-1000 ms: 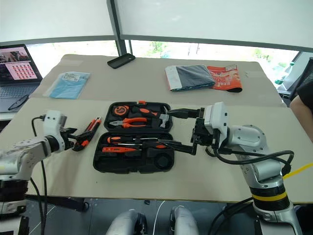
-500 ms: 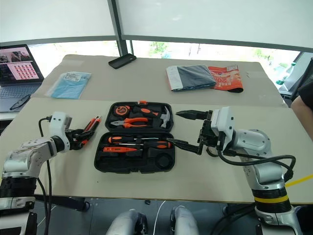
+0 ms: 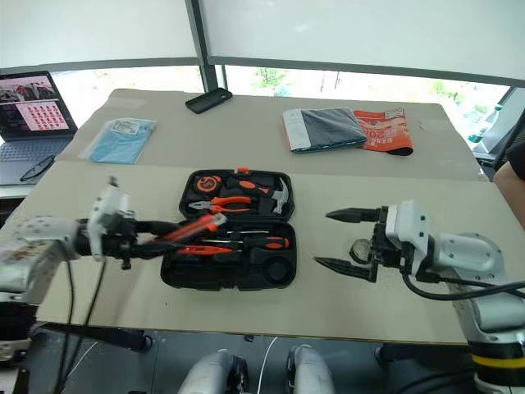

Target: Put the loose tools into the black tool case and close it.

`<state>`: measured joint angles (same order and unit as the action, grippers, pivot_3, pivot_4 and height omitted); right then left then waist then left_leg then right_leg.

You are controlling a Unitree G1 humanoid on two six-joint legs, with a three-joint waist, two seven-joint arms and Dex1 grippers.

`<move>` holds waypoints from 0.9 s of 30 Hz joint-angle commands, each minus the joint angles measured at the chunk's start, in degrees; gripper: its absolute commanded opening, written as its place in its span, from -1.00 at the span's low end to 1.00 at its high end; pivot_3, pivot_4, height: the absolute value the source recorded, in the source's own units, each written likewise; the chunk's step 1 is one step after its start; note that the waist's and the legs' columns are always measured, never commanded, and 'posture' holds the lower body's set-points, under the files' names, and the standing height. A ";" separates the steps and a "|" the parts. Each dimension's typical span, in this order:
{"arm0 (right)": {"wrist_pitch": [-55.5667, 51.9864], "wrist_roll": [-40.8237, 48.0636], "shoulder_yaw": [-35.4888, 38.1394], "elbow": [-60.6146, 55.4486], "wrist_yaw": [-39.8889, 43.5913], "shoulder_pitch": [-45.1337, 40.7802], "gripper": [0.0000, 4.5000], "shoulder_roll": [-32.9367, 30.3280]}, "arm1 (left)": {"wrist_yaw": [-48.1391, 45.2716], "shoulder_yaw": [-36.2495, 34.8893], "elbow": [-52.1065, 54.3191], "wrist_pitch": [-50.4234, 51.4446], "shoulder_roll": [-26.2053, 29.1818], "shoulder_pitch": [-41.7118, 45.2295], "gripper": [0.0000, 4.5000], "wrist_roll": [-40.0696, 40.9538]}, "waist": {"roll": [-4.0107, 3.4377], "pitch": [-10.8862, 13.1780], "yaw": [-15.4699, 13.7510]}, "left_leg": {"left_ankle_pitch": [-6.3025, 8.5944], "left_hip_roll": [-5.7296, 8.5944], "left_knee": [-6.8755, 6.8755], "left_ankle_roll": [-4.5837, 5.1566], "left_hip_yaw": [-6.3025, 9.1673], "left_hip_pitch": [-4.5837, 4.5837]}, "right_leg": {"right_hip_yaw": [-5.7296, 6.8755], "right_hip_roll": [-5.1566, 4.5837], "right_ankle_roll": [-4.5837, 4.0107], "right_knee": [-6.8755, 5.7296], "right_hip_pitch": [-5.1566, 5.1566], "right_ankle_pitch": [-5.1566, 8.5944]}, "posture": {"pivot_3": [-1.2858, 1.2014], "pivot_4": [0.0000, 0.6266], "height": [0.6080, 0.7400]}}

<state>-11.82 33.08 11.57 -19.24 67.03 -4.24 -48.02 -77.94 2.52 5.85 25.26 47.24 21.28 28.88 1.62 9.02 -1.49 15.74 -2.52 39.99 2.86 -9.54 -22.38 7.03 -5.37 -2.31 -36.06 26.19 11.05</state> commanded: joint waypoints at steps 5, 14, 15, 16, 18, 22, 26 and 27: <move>-1.79 2.27 3.40 -6.00 -0.54 5.14 1.00 -1.40 | -0.04 7.66 3.19 -4.93 0.26 2.73 -0.25 -8.42 | 0.01 0.01 0.70 | 0.16 -0.07 -0.03 0.29 0.04 0.08 | -0.09 0.07 0.01 -0.01 0.00 -0.01 | 0.03 -0.52 1.00; -1.55 1.73 2.87 -6.77 -2.41 6.20 1.00 -0.82 | -2.21 11.27 0.65 -10.14 4.44 2.85 -0.25 -16.46 | 0.01 0.01 0.59 | 0.16 -0.08 -0.02 0.30 0.09 0.08 | -0.04 0.11 0.01 -0.03 0.01 0.00 | 0.03 -0.52 1.00; -1.44 1.63 2.72 -6.72 -2.53 6.24 1.00 -0.74 | -2.22 11.52 0.84 -10.15 4.76 2.72 -0.25 -17.10 | 0.01 0.01 0.58 | 0.18 -0.07 -0.02 0.33 0.09 0.07 | -0.04 0.11 0.01 -0.02 0.01 0.00 | 0.03 -0.52 1.00; -1.32 1.53 2.49 -6.67 -2.67 6.24 1.00 -0.61 | -1.55 11.81 1.14 -9.59 4.73 2.61 -0.25 -17.84 | 0.01 0.01 0.57 | 0.19 -0.07 -0.02 0.35 0.09 0.07 | -0.04 0.11 0.01 -0.01 0.00 0.00 | 0.03 -0.52 1.00; -1.21 1.36 2.03 -6.58 -2.93 6.09 1.00 -0.36 | -0.88 12.87 2.12 -8.73 3.97 2.10 -0.25 -18.54 | 0.01 0.01 0.55 | 0.21 -0.07 -0.02 0.39 0.08 0.06 | -0.05 0.11 0.00 0.02 0.00 0.00 | 0.03 -0.52 1.00; -1.25 1.32 1.66 -6.45 -3.20 5.85 1.00 -0.20 | 0.42 13.96 4.52 -6.86 2.04 1.72 -0.25 -18.83 | 0.01 0.01 0.53 | 0.21 -0.03 -0.02 0.38 0.06 0.06 | -0.09 0.11 0.01 0.03 -0.01 0.01 | 0.03 -0.52 1.00; -1.39 1.37 1.07 -6.40 -3.44 5.57 1.00 -0.20 | 2.19 14.51 3.44 -6.04 0.11 3.23 -0.25 -20.28 | 0.00 0.01 -0.09 | 0.22 0.01 0.06 0.40 0.06 0.06 | -0.06 0.07 0.03 0.02 -0.06 0.01 | 0.03 -0.52 1.00; -1.42 1.40 0.94 -6.34 -3.49 5.41 1.00 -0.22 | 1.90 14.82 2.95 -6.15 -0.05 3.84 -0.25 -20.76 | 0.00 0.01 -0.27 | 0.25 0.01 0.10 0.46 0.06 0.06 | -0.06 0.07 0.04 0.02 -0.07 0.00 | 0.03 -0.52 1.00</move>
<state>-13.37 34.25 11.96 -24.26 63.65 1.83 -48.47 -76.47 15.42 8.65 18.77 47.95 24.52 8.98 1.62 9.03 -1.76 16.03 -2.51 40.11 3.38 -9.47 -22.32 6.96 -5.30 -2.26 -36.04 26.11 11.04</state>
